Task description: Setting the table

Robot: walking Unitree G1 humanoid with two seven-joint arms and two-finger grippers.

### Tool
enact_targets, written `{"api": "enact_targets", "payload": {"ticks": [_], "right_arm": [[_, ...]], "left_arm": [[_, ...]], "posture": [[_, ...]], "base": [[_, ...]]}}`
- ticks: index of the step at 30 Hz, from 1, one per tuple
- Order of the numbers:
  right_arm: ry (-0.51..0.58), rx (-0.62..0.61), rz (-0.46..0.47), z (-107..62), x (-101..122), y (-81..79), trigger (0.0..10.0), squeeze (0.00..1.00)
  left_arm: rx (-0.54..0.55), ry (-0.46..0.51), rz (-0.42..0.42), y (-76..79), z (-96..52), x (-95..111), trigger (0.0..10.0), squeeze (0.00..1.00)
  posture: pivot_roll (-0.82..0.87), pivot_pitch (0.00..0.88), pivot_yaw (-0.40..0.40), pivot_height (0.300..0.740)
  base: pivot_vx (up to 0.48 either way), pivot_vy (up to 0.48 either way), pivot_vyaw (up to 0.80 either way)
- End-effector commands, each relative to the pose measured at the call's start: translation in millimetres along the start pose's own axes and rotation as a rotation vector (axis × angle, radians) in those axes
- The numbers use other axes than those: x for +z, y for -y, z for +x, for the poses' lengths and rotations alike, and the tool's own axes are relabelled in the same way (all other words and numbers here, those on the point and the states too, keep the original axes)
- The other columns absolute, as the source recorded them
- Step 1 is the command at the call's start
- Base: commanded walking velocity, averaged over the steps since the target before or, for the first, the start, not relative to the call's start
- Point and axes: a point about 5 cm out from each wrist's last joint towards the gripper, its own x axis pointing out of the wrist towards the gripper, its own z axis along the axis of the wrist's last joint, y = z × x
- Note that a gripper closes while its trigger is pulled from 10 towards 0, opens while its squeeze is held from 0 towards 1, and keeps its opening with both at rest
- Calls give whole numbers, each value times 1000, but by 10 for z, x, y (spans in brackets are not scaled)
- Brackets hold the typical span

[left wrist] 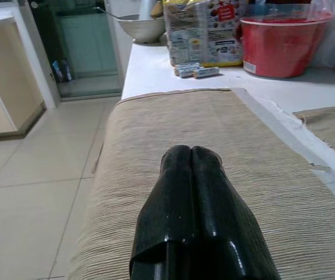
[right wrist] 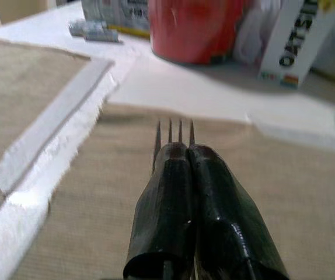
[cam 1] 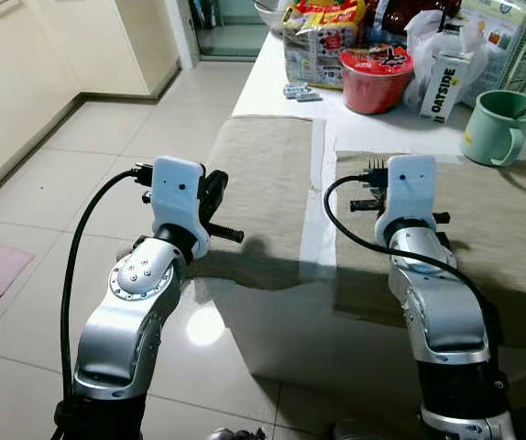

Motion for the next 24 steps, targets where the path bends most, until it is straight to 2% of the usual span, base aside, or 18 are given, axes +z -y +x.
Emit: {"api": "enact_targets", "payload": {"ticks": [1, 12, 13, 14, 24], "right_arm": [[47, 15, -1, -1, 101, -42, 0, 0], [68, 3, -23, 46, 130, -16, 0, 0], [60, 1, -23, 53, 119, -19, 6392, 0], [53, -4, -17, 54, 105, -16, 10000, 1000], [18, -57, -47, 75, 13, 90, 10000, 1000]], "left_arm": [[9, 20, 16, -18, 1, 55, 10000, 0], [8, 22, 17, -19, 2, 60, 10000, 0], [8, 22, 16, -20, 2, 59, 10000, 0], [8, 22, 16, -19, 2, 59, 10000, 0], [4, 13, 24, -1, 4, 47, 10000, 0]], "posture": [[-202, 72, 117, 740], [-201, 66, 117, 740], [-201, 66, 117, 740], [-200, 67, 116, 740], [-204, 73, 120, 740]], "base": [[0, 0, 0], [0, 0, 0], [0, 0, 0], [0, 0, 0], [0, 0, 0]]}}
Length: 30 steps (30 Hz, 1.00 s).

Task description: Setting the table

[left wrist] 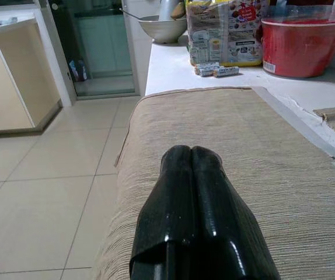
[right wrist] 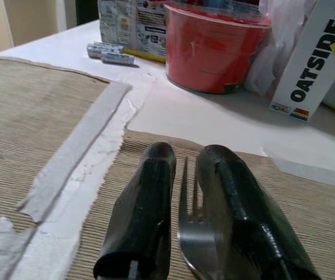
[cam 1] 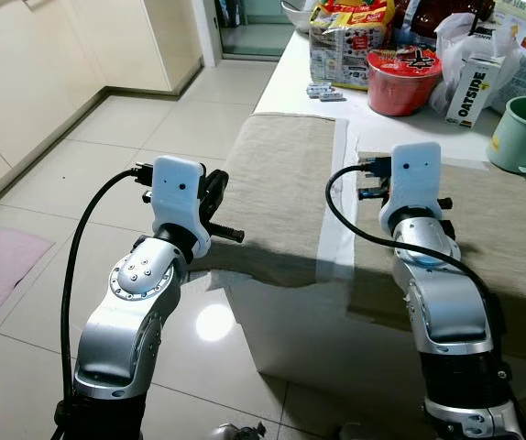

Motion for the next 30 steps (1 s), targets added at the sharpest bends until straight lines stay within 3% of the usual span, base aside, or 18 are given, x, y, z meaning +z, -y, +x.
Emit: {"api": "enact_targets", "payload": {"ticks": [1, 14, 20, 25, 27, 28, 29, 30], "right_arm": [[-15, -15, -7, 11, -39, 21, 10000, 1000], [-24, -50, 12, 156, -52, 114, 10000, 1000], [65, -64, 58, 308, 227, 81, 10000, 1000], [163, -108, 98, 588, 640, 102, 10000, 1000], [158, -108, 97, 622, 661, 100, 10000, 1000], [145, -102, 96, 713, 699, 89, 10000, 804], [142, -111, 99, 754, 710, 99, 10000, 0], [141, -119, 102, 778, 716, 108, 10000, 0]], "left_arm": [[4, 13, 24, -5, 4, 47, 10000, 0], [3, 11, 35, -12, -18, 40, 10000, 0], [6, 2, 50, -56, -26, 32, 10000, 0], [4, -9, 80, -140, -44, 59, 10000, 0], [4, -11, 84, -149, -49, 62, 10000, 0], [6, -15, 95, -177, -62, 67, 10000, 0], [8, -18, 100, -189, -70, 70, 10000, 0], [8, -20, 103, -195, -77, 73, 10000, 0]], "posture": [[-204, 73, 120, 740], [-184, 74, 130, 740], [-163, 66, 151, 740], [-118, 63, 173, 740], [-114, 64, 173, 740], [-103, 67, 175, 740], [-92, 69, 177, 740], [-88, 71, 178, 740]], "base": [[0, 0, 0], [0, 0, 0], [0, 0, 0], [0, 0, 0], [0, 0, 0], [0, 0, 0], [0, 0, 0], [0, 0, 0]]}}
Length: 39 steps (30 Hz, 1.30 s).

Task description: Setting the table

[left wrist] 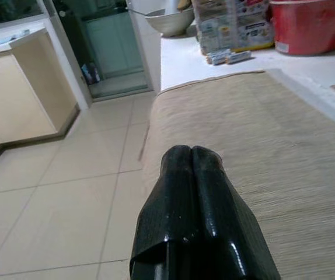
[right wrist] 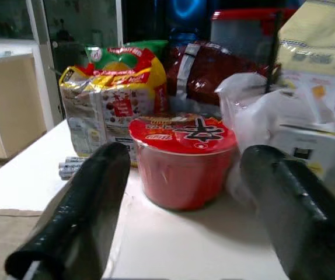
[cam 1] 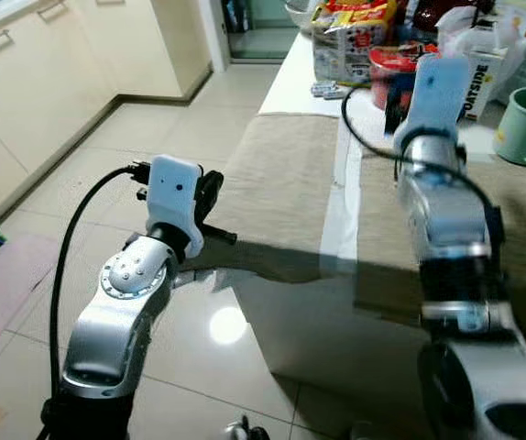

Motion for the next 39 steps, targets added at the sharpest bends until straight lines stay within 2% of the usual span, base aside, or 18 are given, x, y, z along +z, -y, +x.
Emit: {"api": "enact_targets", "payload": {"ticks": [1, 5, 8, 13, 20, 28, 39], "right_arm": [[-39, 6, 13, 44, -89, -44, 10000, 0], [-129, 38, -14, 139, -258, -150, 10000, 0], [-176, 55, -26, 138, -364, -188, 10000, 0], [-237, 23, -30, 117, -559, -149, 10000, 0], [-186, -11, -73, 156, -505, -126, 10000, 0], [-180, -12, -77, 149, -514, -146, 10000, 0], [-276, -19, -108, 104, -728, -94, 10000, 0]], "left_arm": [[15, 5, 14, -69, -41, 44, 10000, 0], [16, 1, 26, -87, -73, 59, 10000, 0], [19, -2, 31, -94, -90, 64, 10000, 0], [21, -6, 32, -99, -116, 78, 10000, 0], [19, -8, 32, -100, -112, 93, 10000, 0], [11, 1, 24, -73, -83, 115, 10000, 0], [-1, 13, 19, -51, -55, 153, 10000, 0]], "posture": [[-79, 74, 179, 740], [-53, 91, 171, 740], [-45, 99, 168, 740], [-37, 111, 166, 740], [-53, 114, 168, 740], [-68, 107, 167, 740], [-71, 98, 175, 740]], "base": [[0, 0, 0], [0, 0, 0], [0, 0, 0], [0, 0, 0], [0, 0, 0], [0, 0, 0], [0, 0, 0]]}}
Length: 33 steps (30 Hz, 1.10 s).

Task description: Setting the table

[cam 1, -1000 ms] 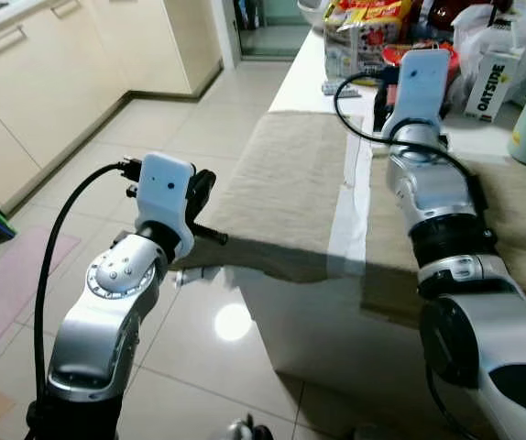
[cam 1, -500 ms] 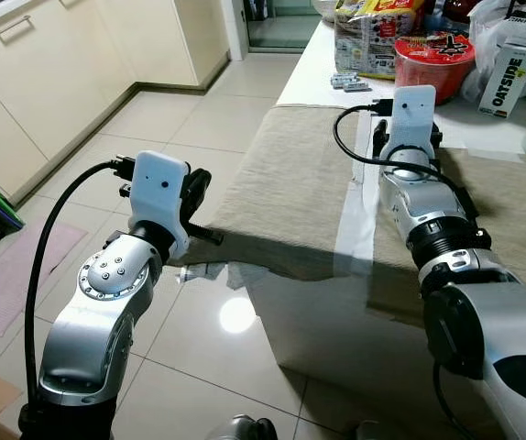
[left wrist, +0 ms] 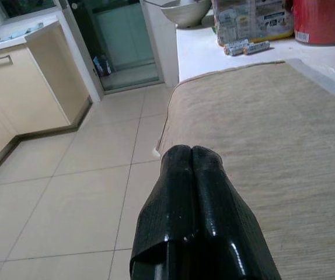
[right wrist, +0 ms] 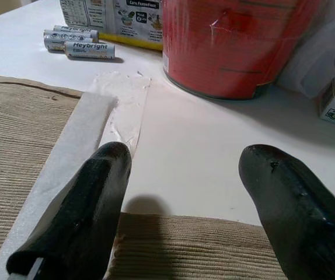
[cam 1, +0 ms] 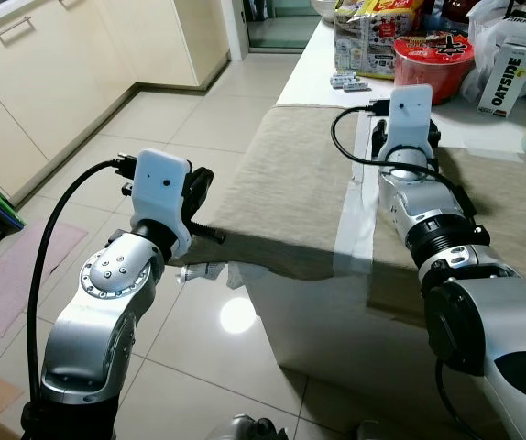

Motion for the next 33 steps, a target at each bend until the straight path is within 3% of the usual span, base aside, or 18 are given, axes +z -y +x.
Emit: {"api": "enact_targets", "payload": {"ticks": [1, 14, 22, 29, 33], "right_arm": [[-34, 6, -2, -1, -43, -13, 10000, 0], [0, -36, -7, 12, -2, 50, 10000, 0], [128, -25, -5, -18, 272, -26, 10000, 0], [190, -38, -12, -40, 385, -7, 10000, 0], [171, -19, -20, -71, 343, -37, 10000, 0]], "left_arm": [[1, 11, 6, -11, -2, 43, 10000, 0], [0, 18, 11, -28, 25, 56, 10000, 0], [-2, 31, 19, -25, 55, 72, 10000, 0], [-6, 37, 21, -11, 76, 73, 10000, 0], [-9, 46, 20, -5, 92, 88, 10000, 0]], "posture": [[-71, 97, 175, 740], [-86, 80, 177, 740], [-98, 67, 178, 740], [-116, 58, 172, 740], [-129, 53, 165, 740]], "base": [[0, 0, 0], [0, 0, 0], [0, 0, 0], [0, 0, 0], [0, 0, 0]]}}
